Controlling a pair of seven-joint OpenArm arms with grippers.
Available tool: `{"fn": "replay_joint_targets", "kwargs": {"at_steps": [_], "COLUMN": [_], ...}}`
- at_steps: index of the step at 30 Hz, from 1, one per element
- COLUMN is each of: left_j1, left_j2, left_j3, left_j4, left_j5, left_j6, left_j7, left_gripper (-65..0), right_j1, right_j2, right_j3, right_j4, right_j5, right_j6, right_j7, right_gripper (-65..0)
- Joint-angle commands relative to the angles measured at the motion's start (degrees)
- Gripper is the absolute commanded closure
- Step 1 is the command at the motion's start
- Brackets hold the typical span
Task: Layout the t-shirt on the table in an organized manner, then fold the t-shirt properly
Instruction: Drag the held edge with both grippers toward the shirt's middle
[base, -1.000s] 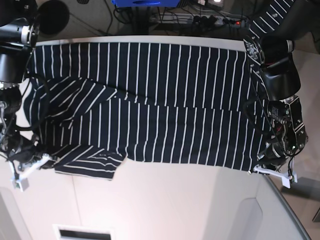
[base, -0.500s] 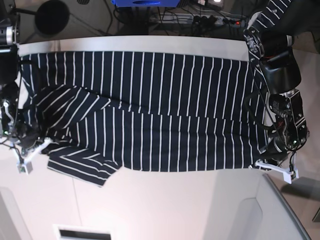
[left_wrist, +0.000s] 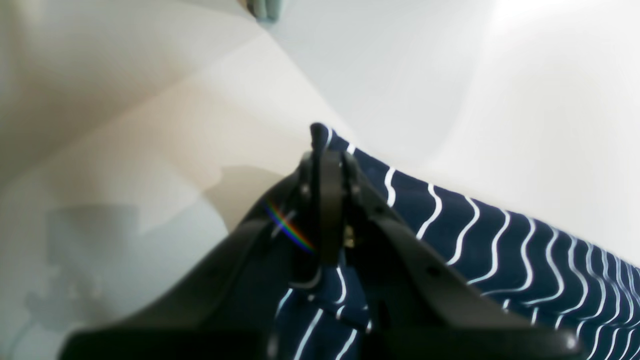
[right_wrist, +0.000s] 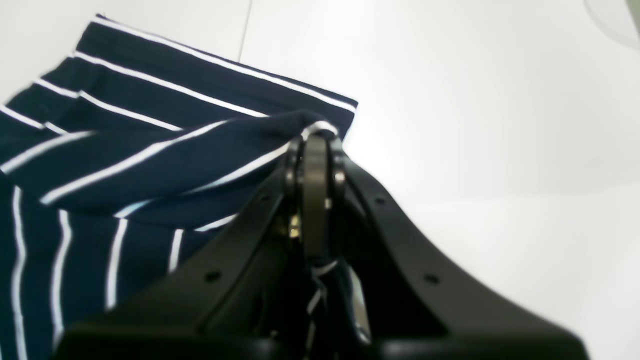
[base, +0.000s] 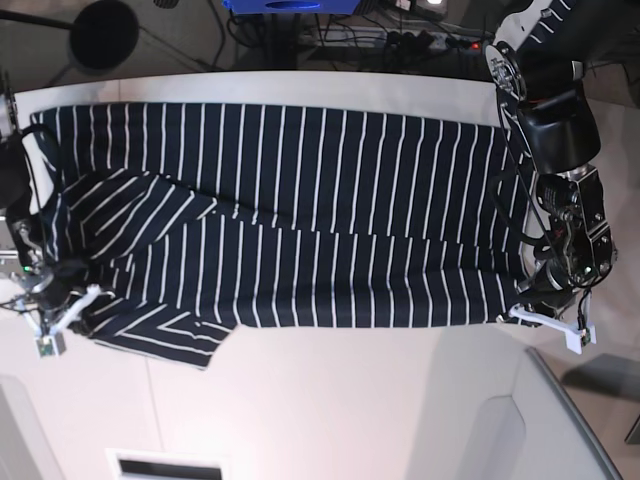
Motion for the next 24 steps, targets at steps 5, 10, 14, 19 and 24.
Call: {"fn": "replay_joint_targets", "kwargs": {"at_steps": [5, 10, 14, 19, 24], "left_j1": [2.15, 5.84, 9.18, 14.19, 18.94], "left_j2": [-0.32, 0.12, -0.14, -4.54, -5.95], "left_j3": [-0.17, -0.17, -0.17, 0.45, 0.36], "left_j4": [6.35, 10.75, 14.97, 15.76, 17.43], "left_j5": [-0.27, -0.27, -4.31, -16.36, -17.59], "left_j6": [-0.16, -0.16, -0.25, -0.25, -0.25], "left_j7": [-0.80, 2.46, 2.72, 2.81, 2.81], "left_gripper": [0.0, 0.0, 0.0, 0.0, 0.0], "right_j1": [1.30, -3.89, -8.55, -14.53, -21.74], "right_j2": [1.00, 4.08, 6.63, 8.56, 8.74], "right_j3": [-3.61, -3.52, -3.44, 1.05, 10.28], "right_j4": [-0.93, 7.07, 15.42, 24.56, 33.18], "right_j5": [0.50, 0.59, 0.59, 0.76, 0.59], "right_j6": [-0.27, -0.27, -0.36, -0.36, -0.36], "right_j7": [2.15, 1.88, 1.88, 1.97, -1.98], "right_gripper": [0.0, 0.0, 0.0, 0.0, 0.0]}}
